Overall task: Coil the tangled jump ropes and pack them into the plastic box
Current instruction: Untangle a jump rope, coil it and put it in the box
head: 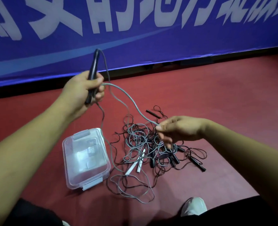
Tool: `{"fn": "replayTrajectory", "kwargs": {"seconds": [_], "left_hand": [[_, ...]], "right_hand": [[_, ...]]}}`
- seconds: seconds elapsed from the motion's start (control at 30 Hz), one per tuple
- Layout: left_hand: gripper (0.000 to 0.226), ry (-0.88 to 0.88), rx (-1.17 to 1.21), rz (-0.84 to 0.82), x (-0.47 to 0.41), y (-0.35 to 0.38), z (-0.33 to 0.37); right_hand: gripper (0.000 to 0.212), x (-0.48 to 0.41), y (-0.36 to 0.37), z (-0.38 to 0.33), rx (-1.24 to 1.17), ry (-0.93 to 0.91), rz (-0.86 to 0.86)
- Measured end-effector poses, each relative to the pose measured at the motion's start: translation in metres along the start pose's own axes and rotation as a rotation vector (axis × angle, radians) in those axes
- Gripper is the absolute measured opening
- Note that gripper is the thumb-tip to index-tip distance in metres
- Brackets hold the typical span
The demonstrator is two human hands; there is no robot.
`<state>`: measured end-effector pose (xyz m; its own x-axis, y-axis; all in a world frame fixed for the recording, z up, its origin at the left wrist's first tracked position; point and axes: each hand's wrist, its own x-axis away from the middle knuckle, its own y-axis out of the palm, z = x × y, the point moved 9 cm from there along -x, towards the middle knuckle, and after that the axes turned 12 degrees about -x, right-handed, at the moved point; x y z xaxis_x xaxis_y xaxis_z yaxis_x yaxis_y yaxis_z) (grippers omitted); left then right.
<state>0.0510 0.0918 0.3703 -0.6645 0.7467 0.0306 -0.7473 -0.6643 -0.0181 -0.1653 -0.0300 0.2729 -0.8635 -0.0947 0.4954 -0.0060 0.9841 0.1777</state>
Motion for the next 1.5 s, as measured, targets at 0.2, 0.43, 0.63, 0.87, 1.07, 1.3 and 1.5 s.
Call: {"fn": "replayTrajectory", "kwargs": {"seconds": [0.2,0.43,0.63,0.87,1.07,1.3,1.5], "left_hand": [[0.008,0.051,-0.396,-0.099,0.012,0.025,-0.026],[0.019,0.062,-0.182,-0.405,0.036,0.088,-0.023],[0.013,-0.019,0.213,-0.218,0.022,0.058,-0.015],[0.020,-0.017,0.156,-0.119,0.013,0.044,-0.013],[0.010,0.025,-0.563,0.089,0.017,0.029,-0.031],[0.015,-0.284,0.106,-0.414,0.071,0.125,-0.058],[0.020,-0.319,0.158,-0.556,0.081,0.140,-0.057]], "right_hand": [[0.029,-0.004,0.041,-0.031,-0.204,-0.076,-0.101],[0.027,-0.001,0.045,-0.061,-0.265,-0.166,-0.066],[0.016,0.003,0.018,-0.051,-0.114,-0.205,0.016],[0.022,0.007,0.005,-0.065,0.043,-0.355,0.173],[0.023,0.005,0.008,-0.068,-0.554,-0.357,0.223],[0.029,0.003,0.001,-0.074,-1.121,-0.412,0.312],[0.022,0.003,-0.013,-0.063,-0.992,-0.373,0.470]]}}
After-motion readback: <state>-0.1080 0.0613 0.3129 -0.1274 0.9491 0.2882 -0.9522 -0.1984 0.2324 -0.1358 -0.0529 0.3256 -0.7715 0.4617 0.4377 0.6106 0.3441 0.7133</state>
